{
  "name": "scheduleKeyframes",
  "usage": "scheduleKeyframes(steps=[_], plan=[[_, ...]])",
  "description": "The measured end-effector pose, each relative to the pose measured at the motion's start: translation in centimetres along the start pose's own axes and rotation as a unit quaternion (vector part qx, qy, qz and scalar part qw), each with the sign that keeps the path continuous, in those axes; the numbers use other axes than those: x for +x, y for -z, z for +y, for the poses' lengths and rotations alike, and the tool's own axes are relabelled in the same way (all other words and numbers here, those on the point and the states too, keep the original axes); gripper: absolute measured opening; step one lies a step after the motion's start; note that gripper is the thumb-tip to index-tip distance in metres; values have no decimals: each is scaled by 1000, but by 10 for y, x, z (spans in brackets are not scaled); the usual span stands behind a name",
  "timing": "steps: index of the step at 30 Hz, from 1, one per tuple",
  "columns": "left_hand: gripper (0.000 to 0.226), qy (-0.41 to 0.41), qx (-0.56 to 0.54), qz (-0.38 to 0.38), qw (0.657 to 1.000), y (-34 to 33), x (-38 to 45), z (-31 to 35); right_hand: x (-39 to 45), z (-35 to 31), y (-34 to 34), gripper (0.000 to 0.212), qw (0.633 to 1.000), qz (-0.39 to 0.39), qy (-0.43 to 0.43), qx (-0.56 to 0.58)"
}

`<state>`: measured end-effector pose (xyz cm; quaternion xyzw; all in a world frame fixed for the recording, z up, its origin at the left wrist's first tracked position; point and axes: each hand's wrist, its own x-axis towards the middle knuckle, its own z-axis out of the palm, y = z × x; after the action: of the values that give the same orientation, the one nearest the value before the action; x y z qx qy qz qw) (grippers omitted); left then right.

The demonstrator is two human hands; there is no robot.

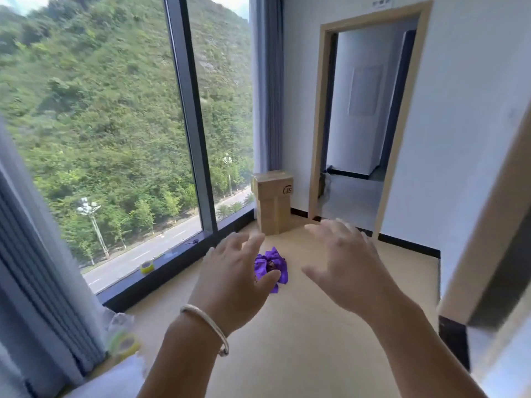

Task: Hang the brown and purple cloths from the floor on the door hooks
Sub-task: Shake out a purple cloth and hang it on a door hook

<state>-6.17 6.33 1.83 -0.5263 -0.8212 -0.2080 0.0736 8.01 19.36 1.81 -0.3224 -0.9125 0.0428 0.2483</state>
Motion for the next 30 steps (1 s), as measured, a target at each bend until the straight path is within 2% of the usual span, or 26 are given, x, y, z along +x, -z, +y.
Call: scheduleKeyframes(steps=[8, 15, 22, 30], plan=[[64, -72, -19, -66, 995, -82, 30, 93, -60, 119, 1, 67, 990, -63, -124, -13], [66, -114, -22, -120, 986, -141, 59, 134, -73, 185, -10, 66, 977, -85, -194, -7], [65, -155, -22, -155, 975, -186, 122, 152, -39, 232, -34, 67, 968, -84, -238, -6], [66, -186, -46, -174, 966, -234, 250, 153, 56, 294, -47, 63, 961, -71, -264, -37]])
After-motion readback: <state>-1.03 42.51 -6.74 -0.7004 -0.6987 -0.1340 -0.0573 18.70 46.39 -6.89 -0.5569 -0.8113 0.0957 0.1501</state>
